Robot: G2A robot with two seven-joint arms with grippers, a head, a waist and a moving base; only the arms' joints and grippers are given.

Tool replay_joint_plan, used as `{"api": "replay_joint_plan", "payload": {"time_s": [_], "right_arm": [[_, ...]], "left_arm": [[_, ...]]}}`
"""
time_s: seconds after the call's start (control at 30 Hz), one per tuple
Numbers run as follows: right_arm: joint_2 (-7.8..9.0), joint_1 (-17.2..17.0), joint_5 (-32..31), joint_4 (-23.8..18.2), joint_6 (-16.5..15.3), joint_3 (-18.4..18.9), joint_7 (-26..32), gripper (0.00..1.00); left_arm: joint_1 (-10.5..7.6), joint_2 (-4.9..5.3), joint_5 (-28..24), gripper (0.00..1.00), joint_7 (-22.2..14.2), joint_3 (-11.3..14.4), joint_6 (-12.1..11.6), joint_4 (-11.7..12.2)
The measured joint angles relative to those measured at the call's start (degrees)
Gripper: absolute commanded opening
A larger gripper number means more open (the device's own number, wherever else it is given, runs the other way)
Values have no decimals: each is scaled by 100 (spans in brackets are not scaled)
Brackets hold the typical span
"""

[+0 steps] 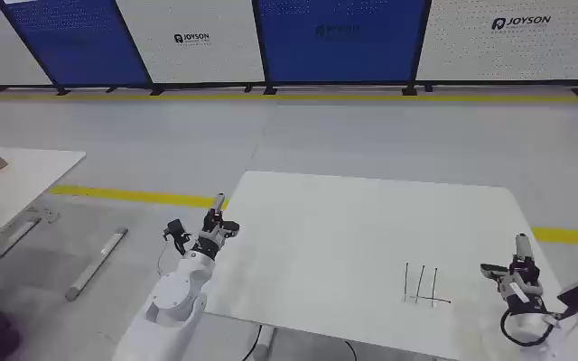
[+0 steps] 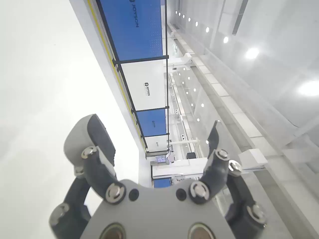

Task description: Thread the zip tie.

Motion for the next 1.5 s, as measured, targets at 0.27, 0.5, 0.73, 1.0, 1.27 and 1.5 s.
{"api": "replay_joint_plan", "payload": {"time_s": [0.27,0.5,0.73,1.0,1.27,1.5], "right_arm": [[0,0,0,0,0,0,0,100],[77,70,-290,-64,239,193,920,100],[219,162,-590,-260,736,822,2321,100],[315,344,-1208,-308,1227,1020,2973,100],[314,341,-1200,-309,1222,1017,2963,100],[314,341,-1200,-309,1222,1017,2963,100]], "left_arm": [[0,0,0,78,0,0,0,0],[0,0,0,100,0,0,0,0],[0,0,0,100,0,0,0,0],[0,0,0,100,0,0,0,0],[0,0,0,100,0,0,0,0],[0,0,0,100,0,0,0,0]]}}
